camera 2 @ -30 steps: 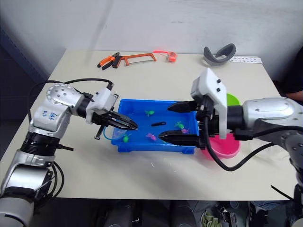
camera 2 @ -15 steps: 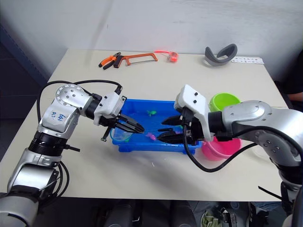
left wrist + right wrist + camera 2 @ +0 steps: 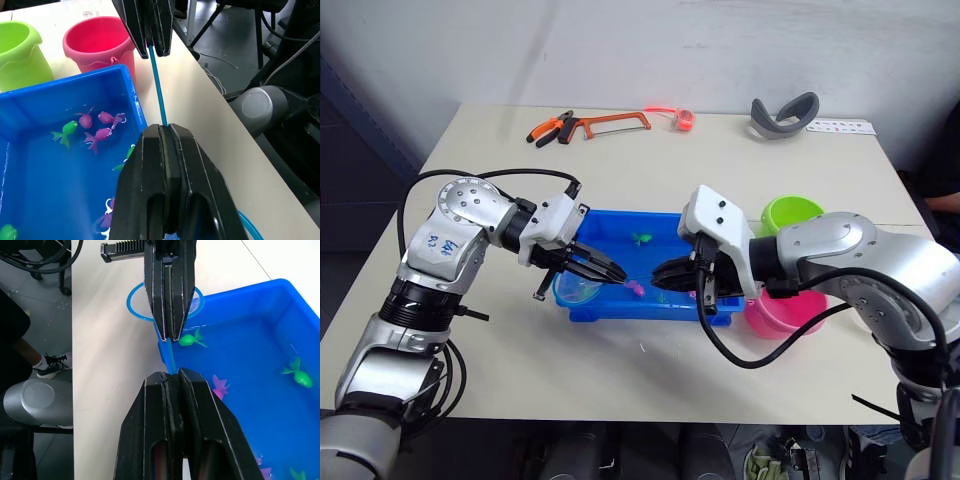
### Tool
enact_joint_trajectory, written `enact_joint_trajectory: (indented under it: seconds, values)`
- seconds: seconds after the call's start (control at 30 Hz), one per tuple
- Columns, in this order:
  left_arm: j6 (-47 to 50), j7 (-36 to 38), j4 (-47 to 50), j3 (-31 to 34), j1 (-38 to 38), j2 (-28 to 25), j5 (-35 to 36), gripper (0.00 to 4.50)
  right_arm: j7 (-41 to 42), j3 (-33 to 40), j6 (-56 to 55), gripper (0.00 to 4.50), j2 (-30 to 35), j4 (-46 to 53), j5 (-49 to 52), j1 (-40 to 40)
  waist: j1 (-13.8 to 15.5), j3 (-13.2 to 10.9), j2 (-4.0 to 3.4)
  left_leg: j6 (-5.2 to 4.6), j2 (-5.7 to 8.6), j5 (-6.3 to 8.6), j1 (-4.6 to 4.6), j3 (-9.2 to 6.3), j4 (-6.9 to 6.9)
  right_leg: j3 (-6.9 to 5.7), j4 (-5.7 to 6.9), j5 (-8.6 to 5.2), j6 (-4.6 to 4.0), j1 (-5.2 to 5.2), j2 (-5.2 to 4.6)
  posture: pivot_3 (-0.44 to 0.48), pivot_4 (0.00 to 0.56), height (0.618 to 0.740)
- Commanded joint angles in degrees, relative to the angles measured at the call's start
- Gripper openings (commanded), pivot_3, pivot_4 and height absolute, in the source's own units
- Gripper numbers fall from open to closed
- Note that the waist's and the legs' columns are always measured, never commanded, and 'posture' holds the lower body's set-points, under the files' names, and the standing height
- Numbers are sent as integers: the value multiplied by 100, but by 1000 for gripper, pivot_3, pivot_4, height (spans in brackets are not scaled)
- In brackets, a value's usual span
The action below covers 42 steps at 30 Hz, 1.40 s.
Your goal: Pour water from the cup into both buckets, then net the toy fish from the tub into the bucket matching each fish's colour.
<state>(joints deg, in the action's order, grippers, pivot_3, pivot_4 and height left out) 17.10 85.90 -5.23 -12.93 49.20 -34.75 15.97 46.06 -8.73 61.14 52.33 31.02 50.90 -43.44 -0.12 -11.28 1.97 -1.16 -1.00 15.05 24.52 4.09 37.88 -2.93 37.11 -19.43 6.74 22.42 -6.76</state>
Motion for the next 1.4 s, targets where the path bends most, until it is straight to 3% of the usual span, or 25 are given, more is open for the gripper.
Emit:
enact_joint_trajectory:
  seconds: [0.03,0.07,0.17,0.23,0.27,0.4,0.47,0.57,0.7,0.97,1.4]
  values:
    - [138,-7,134,56,149,16,158,0,129,129,-122,160,-6,113,-103,-13,0,0,0,0,0,0,0,0,0,0,0,0,0,0,0,0,150,740]
    - [270,-76,82,94,189,51,193,0,130,166,-114,160,1,144,-107,-1,0,0,0,0,0,0,0,0,0,0,0,0,0,0,1,0,150,740]
    - [470,-256,-73,226,301,174,291,976,112,303,-111,0,46,161,-146,-12,1,0,0,0,0,0,0,0,1,0,2,0,0,0,1,0,150,740]
    - [728,-308,-52,366,328,190,468,2099,191,389,-197,0,232,162,-301,3,3,0,0,0,1,0,1,0,3,0,1,0,0,-1,0,0,150,740]
    - [899,-335,-24,453,340,177,579,2298,259,429,-278,0,376,166,-423,32,1,-1,-1,0,0,0,1,0,3,0,1,0,0,-1,0,0,150,740]
    - [1579,-186,273,748,155,-190,1071,4106,666,690,-913,0,1179,14,-1099,439,2,-2,-3,1,2,0,6,-2,3,-2,2,0,0,0,0,0,150,740]
    - [1612,-159,420,758,-27,-374,1114,4476,883,764,-1324,0,1482,-59,-1437,665,-17,-1,-4,2,3,0,6,-1,1,0,0,0,1,0,1,0,150,740]
    - [1435,-171,635,745,-477,-671,999,4476,1205,964,-1994,0,1869,-256,-1929,1017,-25,0,-17,4,0,1,0,5,0,7,-2,0,1,0,5,0,150,740]
    - [1266,-355,840,721,-884,-803,876,4476,1732,966,-3711,0,2312,-693,-3034,1515,-3,-3,-22,4,-1,1,-2,7,2,8,-1,0,0,2,7,0,150,740]
    - [1209,-561,910,632,-989,-796,820,4476,2349,800,-6284,0,2376,-1801,-4293,1716,-6,-5,-25,10,2,-2,-3,9,9,11,0,2,3,-1,5,0,150,740]
    - [1394,-778,1037,652,-918,-726,962,4476,2360,581,-8030,0,1991,-2421,-5168,1736,-4,-10,-40,23,0,-10,-5,9,11,10,4,1,3,-1,8,0,150,740]
